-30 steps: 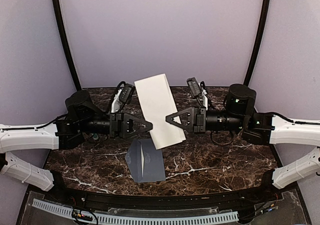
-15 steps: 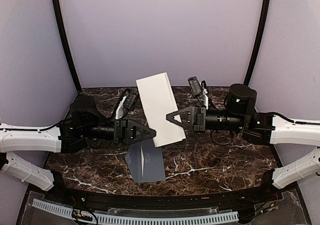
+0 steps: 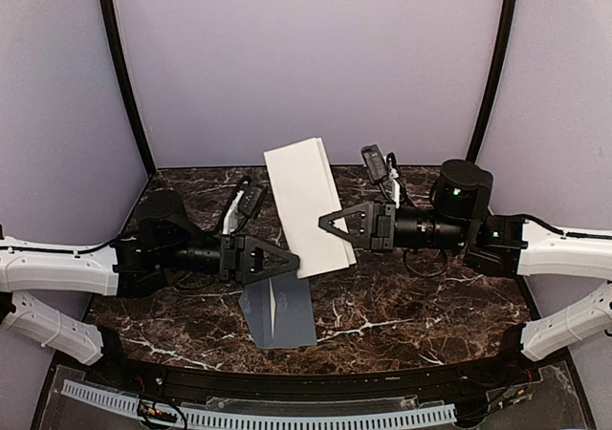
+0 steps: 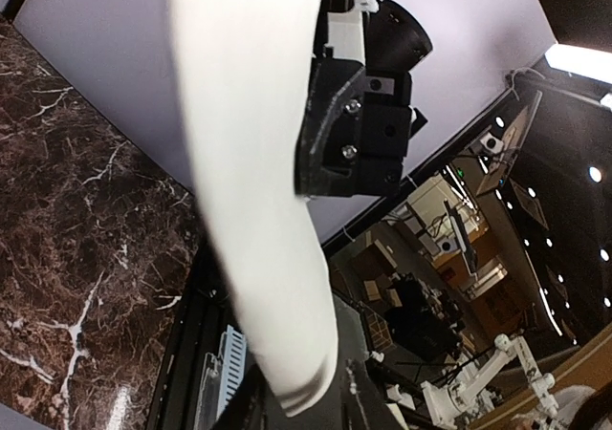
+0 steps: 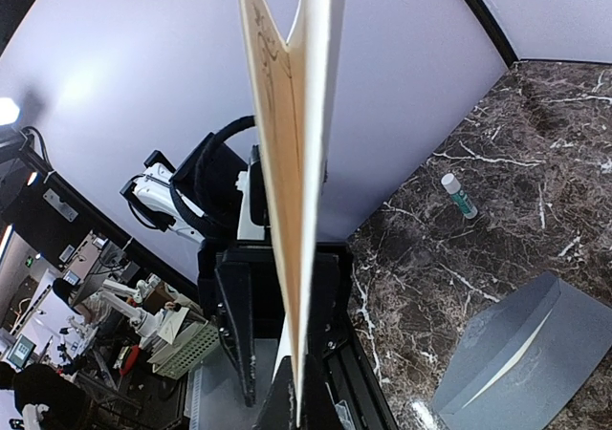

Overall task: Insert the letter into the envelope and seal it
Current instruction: Fold the letter.

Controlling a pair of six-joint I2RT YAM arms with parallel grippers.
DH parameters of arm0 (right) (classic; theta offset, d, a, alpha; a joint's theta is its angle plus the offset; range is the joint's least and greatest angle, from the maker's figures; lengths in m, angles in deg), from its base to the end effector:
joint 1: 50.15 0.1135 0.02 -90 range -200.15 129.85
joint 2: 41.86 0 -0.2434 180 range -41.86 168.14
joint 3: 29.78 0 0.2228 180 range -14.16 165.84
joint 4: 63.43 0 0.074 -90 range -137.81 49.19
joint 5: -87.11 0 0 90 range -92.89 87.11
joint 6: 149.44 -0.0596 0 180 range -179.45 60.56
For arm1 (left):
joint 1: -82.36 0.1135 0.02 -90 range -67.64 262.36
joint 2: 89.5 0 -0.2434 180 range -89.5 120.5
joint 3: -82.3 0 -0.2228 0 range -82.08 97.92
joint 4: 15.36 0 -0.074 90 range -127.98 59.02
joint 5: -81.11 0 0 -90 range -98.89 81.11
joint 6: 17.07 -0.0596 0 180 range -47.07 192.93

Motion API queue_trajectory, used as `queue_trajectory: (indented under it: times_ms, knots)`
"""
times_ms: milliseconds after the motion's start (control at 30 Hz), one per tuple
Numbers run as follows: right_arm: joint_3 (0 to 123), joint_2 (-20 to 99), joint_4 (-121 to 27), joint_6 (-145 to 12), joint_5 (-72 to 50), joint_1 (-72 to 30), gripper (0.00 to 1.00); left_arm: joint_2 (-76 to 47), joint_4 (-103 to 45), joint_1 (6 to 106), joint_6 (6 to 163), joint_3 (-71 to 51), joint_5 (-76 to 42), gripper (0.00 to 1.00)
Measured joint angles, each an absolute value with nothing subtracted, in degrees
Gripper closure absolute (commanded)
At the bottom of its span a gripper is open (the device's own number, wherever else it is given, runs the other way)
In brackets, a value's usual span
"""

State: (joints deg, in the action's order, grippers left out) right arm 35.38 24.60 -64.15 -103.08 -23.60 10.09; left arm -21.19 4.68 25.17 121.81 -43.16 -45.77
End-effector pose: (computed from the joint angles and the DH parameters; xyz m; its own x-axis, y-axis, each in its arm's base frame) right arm 0.1183 0.2494 0.3303 -0.6852 0.1022 -0.7212 -0.7112 0.1199 0.6927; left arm 0.1148 -0.2441 0.2999 -0.7111 -0.0092 -0.7031 0.6993 -0.1138 -0.7057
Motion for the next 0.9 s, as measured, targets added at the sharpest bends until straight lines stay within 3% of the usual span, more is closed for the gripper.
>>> queue_trajectory:
  times_ms: [100, 167, 333, 467, 533, 633, 833, 900]
  knots:
    - [35.38, 24.56, -64.15, -103.08, -23.58, 10.09, 1.0, -21.14, 5.01, 25.0, 121.61, -43.27, -45.42, 0.96]
    - [35.38, 24.47, -64.32, -103.08, -23.55, 10.09, 1.0, -21.14, 5.23, 24.87, 121.79, -43.36, -45.16, 0.98]
    - [35.38, 24.25, -64.54, -103.15, -23.55, 10.09, 1.0, -21.14, 5.71, 24.56, 121.74, -43.75, -44.39, 0.6]
    - [35.38, 24.1, -64.67, -103.26, -23.58, 10.09, 1.0, -21.14, 5.8, 24.28, 121.96, -43.99, -43.87, 0.46]
    - [35.38, 24.1, -64.8, -103.28, -23.58, 10.09, 1.0, -21.1, 5.95, 24.12, 122.07, -43.99, -43.76, 0.44]
    - [35.38, 24.1, -65.17, -103.34, -23.58, 10.09, 1.0, -20.79, 6.47, 23.93, 122.12, -43.99, -43.65, 0.45]
    - [35.38, 23.92, -65.63, -103.52, -23.55, 10.09, 1.0, -19.72, 7.02, 23.36, 122.29, -43.99, -43.47, 0.75]
    - [35.38, 23.68, -65.68, -103.52, -23.55, 10.09, 1.0, -19.42, 7.28, 23.12, 122.71, -44.01, -43.37, 0.72]
